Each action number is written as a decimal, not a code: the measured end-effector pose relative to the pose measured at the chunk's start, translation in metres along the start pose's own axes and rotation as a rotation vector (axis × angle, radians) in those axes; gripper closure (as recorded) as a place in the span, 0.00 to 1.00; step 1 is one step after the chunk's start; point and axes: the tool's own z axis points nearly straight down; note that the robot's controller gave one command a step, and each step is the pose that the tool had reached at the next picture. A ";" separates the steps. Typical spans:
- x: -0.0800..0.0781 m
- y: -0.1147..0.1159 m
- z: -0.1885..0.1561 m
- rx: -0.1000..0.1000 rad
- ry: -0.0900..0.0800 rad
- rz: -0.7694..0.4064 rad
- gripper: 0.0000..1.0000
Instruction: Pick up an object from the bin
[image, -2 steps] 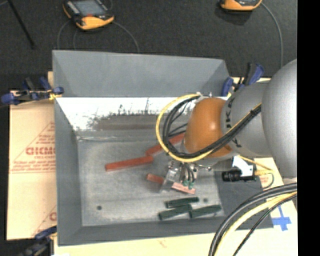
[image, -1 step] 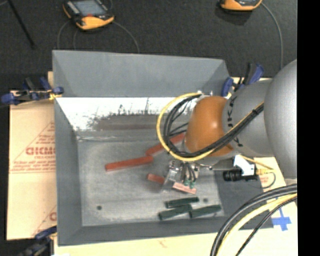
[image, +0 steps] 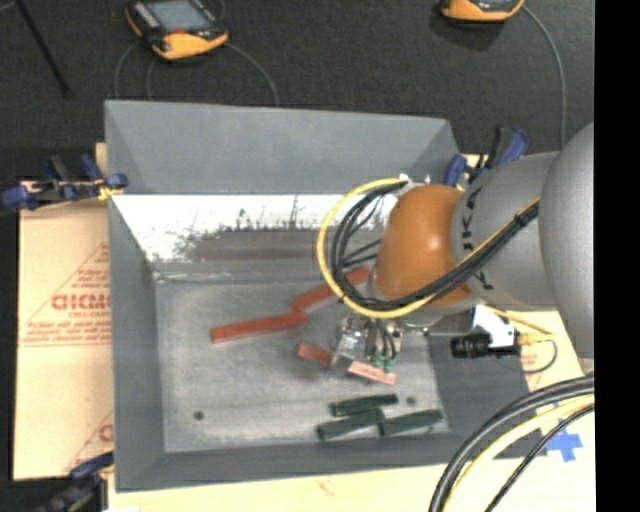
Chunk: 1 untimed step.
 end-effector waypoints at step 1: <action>-0.001 0.000 -0.013 -0.001 -0.004 -0.001 1.00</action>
Offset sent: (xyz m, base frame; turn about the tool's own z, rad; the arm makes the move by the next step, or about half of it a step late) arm 0.0000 0.0002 0.0274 0.0000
